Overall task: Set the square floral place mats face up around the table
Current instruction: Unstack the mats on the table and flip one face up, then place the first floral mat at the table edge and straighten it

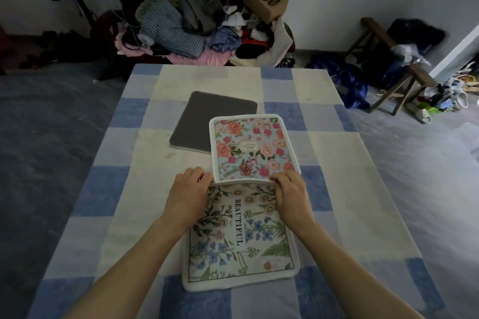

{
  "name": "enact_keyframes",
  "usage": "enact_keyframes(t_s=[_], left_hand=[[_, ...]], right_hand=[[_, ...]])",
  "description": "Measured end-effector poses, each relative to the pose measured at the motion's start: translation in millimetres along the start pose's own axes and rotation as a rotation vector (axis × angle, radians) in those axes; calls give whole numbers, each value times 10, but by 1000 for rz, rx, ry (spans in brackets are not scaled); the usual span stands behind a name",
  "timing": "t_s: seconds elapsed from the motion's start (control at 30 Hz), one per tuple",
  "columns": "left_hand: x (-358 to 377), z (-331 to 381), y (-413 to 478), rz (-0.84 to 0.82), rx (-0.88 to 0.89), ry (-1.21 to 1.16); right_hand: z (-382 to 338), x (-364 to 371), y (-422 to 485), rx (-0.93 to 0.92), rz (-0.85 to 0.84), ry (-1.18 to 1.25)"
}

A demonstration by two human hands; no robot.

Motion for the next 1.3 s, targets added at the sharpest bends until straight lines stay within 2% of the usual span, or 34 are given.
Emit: enact_keyframes(t_s=[0.5,0.7,1.03,1.3], left_hand=[[620,-221,281,-55,-139,-20],[778,-245,324,-122,-112,-26],[719,-476,174,-175,-15,-69],[555,-719,-156,-202,211,-105]], right_hand=[[418,850,279,-27,-315,10],[505,1052,278,-43,-376,-3],[240,917,-31,65,-265,-43],[-349,814,-576,164,-126,-142]])
Point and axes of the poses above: each hand's wrist, its own y-axis towards the middle knuckle, its own x-axis out of the palm, z = x × y, the point moved 9 cm from there along y, towards the middle knuckle, and after that the axes turned 12 degrees about z, right-handed, at the moved point
